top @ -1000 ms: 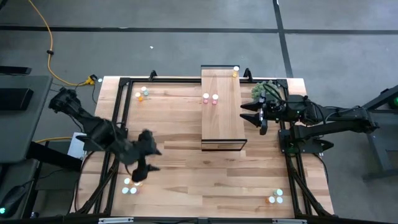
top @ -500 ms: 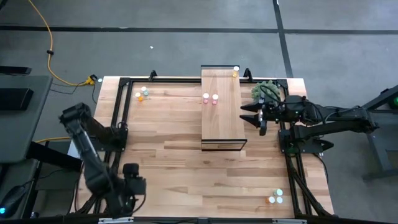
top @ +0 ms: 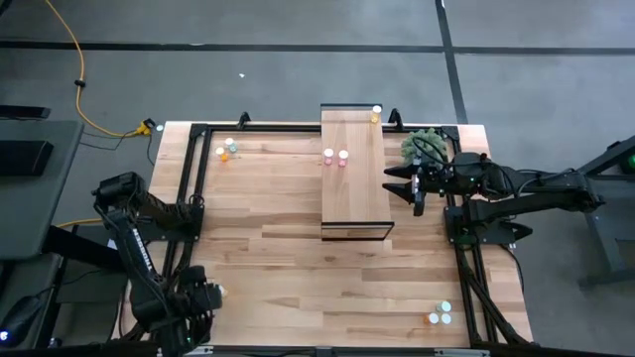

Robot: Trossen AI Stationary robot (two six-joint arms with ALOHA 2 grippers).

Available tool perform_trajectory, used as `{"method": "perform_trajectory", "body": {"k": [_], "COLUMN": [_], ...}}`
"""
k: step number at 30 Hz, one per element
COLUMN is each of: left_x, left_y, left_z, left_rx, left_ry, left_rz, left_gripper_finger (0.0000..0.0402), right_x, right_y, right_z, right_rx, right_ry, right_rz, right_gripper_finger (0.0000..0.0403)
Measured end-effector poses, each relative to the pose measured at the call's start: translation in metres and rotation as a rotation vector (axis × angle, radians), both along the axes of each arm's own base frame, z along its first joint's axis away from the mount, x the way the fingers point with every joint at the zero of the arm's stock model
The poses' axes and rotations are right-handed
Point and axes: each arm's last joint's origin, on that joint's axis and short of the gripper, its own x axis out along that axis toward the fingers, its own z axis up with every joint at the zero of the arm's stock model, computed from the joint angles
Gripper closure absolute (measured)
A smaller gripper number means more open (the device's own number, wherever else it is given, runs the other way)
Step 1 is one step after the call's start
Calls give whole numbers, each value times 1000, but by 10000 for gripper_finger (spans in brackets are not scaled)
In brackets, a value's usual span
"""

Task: Pick and place medicine bottles onto shelf by color
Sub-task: Put the pink pill bottle on the shelf aligned with the other pink pill bottles

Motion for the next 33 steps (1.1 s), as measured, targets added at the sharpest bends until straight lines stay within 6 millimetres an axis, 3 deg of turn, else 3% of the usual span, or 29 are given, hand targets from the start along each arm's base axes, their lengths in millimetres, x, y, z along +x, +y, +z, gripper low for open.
{"method": "perform_trajectory", "body": {"k": [33], "left_x": [5], "left_y": [-9], "left_z": [-34], "left_rx": [58], "left_ry": [94], "left_rz": [-33], "left_gripper_finger": [151], "right_x": [0], "right_y": [0], "right_z": [0], "right_rx": [-1], "right_ry": [-1], "right_rz": [-4], "right_gripper_finger": [189]}}
